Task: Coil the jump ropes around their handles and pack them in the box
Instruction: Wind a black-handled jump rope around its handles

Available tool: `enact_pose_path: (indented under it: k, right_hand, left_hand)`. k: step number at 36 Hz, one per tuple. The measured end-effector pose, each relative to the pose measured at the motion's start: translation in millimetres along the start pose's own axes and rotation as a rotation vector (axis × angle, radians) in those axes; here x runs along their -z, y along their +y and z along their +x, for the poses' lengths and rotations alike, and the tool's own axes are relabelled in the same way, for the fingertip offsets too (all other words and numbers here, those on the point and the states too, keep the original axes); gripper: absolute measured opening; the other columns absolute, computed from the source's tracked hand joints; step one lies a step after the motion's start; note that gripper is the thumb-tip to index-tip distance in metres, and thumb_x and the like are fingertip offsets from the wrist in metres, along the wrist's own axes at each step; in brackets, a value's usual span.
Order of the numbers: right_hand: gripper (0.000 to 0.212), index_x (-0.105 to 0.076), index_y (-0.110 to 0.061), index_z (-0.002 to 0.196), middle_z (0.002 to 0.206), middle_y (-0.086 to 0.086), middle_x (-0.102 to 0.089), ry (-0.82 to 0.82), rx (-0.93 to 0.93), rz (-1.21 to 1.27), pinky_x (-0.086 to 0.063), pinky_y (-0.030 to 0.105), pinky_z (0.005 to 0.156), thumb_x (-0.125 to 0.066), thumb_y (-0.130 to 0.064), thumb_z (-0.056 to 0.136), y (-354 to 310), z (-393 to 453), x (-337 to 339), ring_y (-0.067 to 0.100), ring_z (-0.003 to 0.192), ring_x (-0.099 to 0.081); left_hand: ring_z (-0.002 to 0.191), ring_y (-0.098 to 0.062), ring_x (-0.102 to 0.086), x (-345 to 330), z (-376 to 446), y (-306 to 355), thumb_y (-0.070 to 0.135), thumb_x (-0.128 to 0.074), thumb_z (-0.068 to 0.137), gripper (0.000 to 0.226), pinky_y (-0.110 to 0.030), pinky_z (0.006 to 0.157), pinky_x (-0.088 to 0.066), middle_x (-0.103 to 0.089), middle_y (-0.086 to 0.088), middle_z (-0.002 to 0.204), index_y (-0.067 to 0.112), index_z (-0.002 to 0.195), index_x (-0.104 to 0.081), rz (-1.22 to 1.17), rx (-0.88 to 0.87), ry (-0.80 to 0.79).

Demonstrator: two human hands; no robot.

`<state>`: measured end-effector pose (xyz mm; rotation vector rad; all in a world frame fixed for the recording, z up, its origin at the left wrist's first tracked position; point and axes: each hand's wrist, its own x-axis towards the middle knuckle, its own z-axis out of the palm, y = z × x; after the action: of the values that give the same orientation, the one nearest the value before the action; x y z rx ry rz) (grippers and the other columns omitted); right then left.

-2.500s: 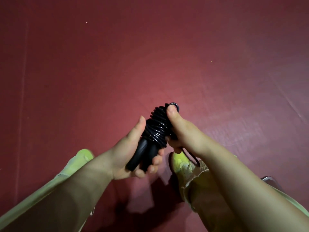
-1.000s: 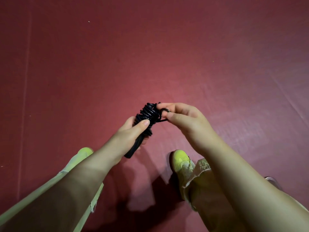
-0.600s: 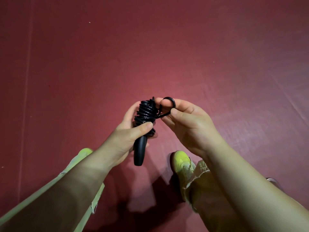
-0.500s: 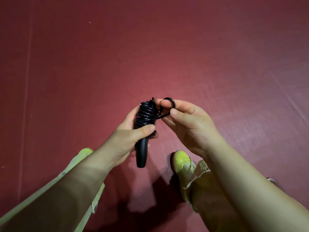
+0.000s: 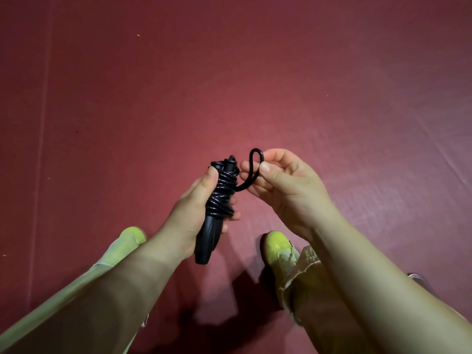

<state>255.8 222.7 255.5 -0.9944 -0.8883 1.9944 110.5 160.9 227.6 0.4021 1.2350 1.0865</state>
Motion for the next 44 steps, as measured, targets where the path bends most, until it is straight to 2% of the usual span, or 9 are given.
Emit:
enact_pose_path:
  k: [4,9,14,19,22,28,35,41,44]
  right_hand:
    - [0.008,-0.059,-0.012,0.098,0.079,0.002,-0.072,0.056,-0.087,-0.021,-0.058,0.025,0.068,-0.056,-0.007,0.092,-4,0,0,0.012,0.071,-0.069]
    - [0.005,-0.061,-0.016,0.087,0.073,-0.001,-0.07,0.074,-0.238,-0.05,-0.057,0.024,0.06,-0.059,-0.015,0.092,-8,1,3,0.009,0.064,-0.065]
    - [0.012,-0.065,-0.018,0.087,0.069,-0.005,-0.067,-0.078,-0.361,-0.111,-0.055,0.022,0.058,-0.065,-0.025,0.078,-16,0,8,0.005,0.06,-0.063]
    - [0.024,-0.072,-0.022,0.095,0.072,-0.005,-0.066,-0.222,-0.436,-0.135,-0.055,0.022,0.063,-0.065,-0.027,0.073,-22,-1,14,0.006,0.065,-0.064]
    - [0.02,-0.076,-0.021,0.088,0.072,-0.003,-0.066,-0.256,-0.465,-0.148,-0.056,0.022,0.062,-0.065,-0.025,0.071,-24,0,16,0.007,0.065,-0.064]
    - [0.014,-0.077,-0.02,0.075,0.067,-0.001,-0.067,-0.311,-0.508,-0.22,-0.055,0.022,0.057,-0.065,-0.024,0.069,-28,-3,16,0.007,0.059,-0.065]
    - [0.014,-0.074,-0.019,0.076,0.069,0.001,-0.066,-0.306,-0.539,-0.3,-0.053,0.02,0.052,-0.065,-0.022,0.066,-28,-3,19,0.01,0.063,-0.066]
    - [0.011,-0.072,-0.019,0.073,0.07,0.002,-0.065,-0.311,-0.554,-0.348,-0.053,0.019,0.05,-0.065,-0.022,0.066,-25,-3,18,0.009,0.061,-0.064]
    - [0.009,-0.073,-0.019,0.07,0.071,0.003,-0.066,-0.309,-0.539,-0.343,-0.053,0.019,0.049,-0.065,-0.021,0.067,-25,-3,17,0.01,0.061,-0.064]
  left_hand:
    - [0.063,-0.029,-0.067,0,1,0,0.063,-0.066,0.071,0.06,-0.025,0.043,-0.043,-0.065,-0.006,0.072,0.018,0.11,-0.062,-0.03,0.026,-0.019]
    - [0.067,-0.031,-0.067,4,-2,-1,0.052,-0.056,0.072,0.047,-0.025,0.043,-0.045,-0.066,-0.009,0.074,0.016,0.103,-0.063,-0.066,0.051,-0.098]
    - [0.07,-0.026,-0.067,6,-4,-1,0.048,-0.056,0.074,0.051,-0.028,0.042,-0.047,-0.065,-0.016,0.085,0.011,0.107,-0.065,-0.081,0.055,-0.185]
    - [0.068,-0.023,-0.066,9,-5,-1,0.051,-0.07,0.065,0.048,-0.029,0.045,-0.049,-0.067,-0.014,0.095,0.019,0.1,-0.073,-0.092,0.015,-0.35]
    - [0.066,-0.026,-0.063,11,-4,-2,0.061,-0.08,0.052,0.067,-0.03,0.045,-0.05,-0.063,-0.02,0.097,0.017,0.101,-0.073,-0.094,0.024,-0.378]
    - [0.067,-0.024,-0.066,16,-4,-1,0.06,-0.08,0.054,0.069,-0.029,0.046,-0.05,-0.057,-0.022,0.104,0.015,0.106,-0.071,-0.088,0.078,-0.455]
    - [0.064,-0.026,-0.065,22,-3,1,0.059,-0.084,0.046,0.096,-0.028,0.044,-0.048,-0.057,-0.027,0.103,0.004,0.12,-0.056,0.006,0.106,-0.381]
    - [0.064,-0.028,-0.065,25,-4,3,0.056,-0.083,0.051,0.083,-0.029,0.044,-0.048,-0.059,-0.028,0.098,0.007,0.113,-0.061,0.06,0.091,-0.391]
    - [0.067,-0.028,-0.066,25,-5,6,0.045,-0.073,0.061,0.066,-0.029,0.045,-0.049,-0.063,-0.026,0.099,0.007,0.113,-0.06,0.091,0.068,-0.374]
